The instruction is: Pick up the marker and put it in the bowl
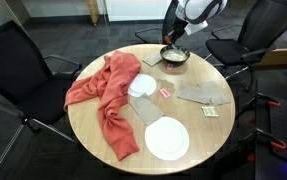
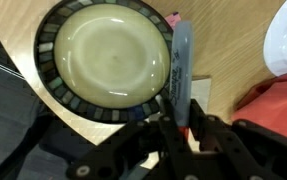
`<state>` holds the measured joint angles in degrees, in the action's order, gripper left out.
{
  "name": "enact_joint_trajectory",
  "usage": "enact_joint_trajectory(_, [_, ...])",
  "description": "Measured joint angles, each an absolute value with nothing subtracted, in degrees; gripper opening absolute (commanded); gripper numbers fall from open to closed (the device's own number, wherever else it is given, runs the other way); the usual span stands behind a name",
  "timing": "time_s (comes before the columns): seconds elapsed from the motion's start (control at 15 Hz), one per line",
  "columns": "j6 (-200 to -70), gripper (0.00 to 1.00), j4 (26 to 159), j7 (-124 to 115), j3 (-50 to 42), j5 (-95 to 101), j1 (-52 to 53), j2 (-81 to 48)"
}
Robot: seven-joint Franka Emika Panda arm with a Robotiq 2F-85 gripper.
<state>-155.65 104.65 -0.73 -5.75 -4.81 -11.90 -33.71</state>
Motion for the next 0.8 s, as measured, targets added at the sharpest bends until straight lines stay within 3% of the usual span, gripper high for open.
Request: enact_joint_trajectory(0.8, [-155.57, 0.05, 99.07, -17.12, -10.42, -8.59, -11.69, -41.49])
